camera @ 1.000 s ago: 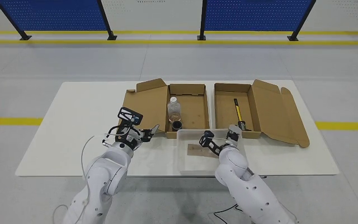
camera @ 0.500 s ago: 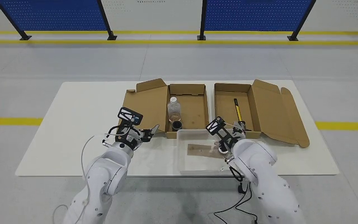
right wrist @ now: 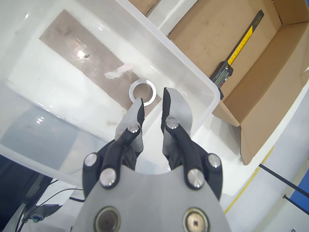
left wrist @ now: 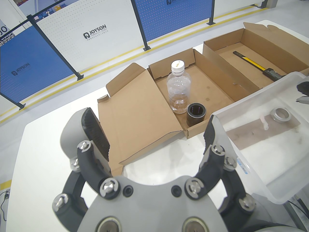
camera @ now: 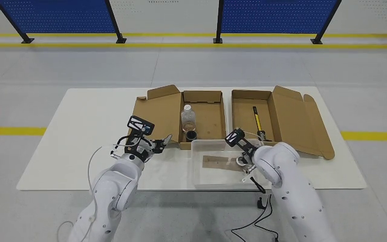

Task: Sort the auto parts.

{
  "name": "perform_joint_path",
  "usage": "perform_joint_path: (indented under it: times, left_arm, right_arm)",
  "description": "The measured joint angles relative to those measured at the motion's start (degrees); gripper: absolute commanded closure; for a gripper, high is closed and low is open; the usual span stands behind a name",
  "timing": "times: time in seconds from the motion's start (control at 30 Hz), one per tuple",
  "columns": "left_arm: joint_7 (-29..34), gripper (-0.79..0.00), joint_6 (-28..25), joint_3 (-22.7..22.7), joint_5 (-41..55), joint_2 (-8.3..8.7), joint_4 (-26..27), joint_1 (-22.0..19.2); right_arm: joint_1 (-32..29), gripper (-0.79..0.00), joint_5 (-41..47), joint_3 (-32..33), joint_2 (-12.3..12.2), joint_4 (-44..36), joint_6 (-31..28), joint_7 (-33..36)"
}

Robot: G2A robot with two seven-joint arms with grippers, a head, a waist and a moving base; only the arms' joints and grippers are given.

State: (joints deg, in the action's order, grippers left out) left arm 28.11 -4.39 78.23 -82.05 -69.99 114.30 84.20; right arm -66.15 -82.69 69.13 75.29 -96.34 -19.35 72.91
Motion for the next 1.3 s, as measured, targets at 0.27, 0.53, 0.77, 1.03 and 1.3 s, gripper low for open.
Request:
perform_joint_path:
  times: [0.27, 0.53, 0.77, 1.03, 1.3]
  left_arm:
    - [0.0, -0.785, 0.0, 0.0, 0.0, 0.0, 0.0, 0.0]
    - [0.0, -0.785, 0.0, 0.0, 0.0, 0.0, 0.0, 0.0]
    - [0.0, -0.785, 0.0, 0.0, 0.0, 0.0, 0.0, 0.0]
    - [0.0, -0.785, 0.0, 0.0, 0.0, 0.0, 0.0, 0.0]
    - [0.0, -0.785, 0.0, 0.0, 0.0, 0.0, 0.0, 0.0]
  right_arm:
    - [2.53, -0.194, -0.09, -1.06, 0.09, 7.12, 0.06, -0.95]
    - [5.82, -0.219, -0.27, -3.09, 0.34, 12.54, -0.81, -0.74]
    - [7.26, -0.203, 0.37, -4.36, 0.56, 15.45, -0.68, -0.64]
    - [8.07, -0.212, 2.26, -4.99, 0.66, 17.71, -1.18, -0.18]
    - [8.0, -0.203, 5.09, -6.12, 0.7, 17.12, -3.14, 2.54]
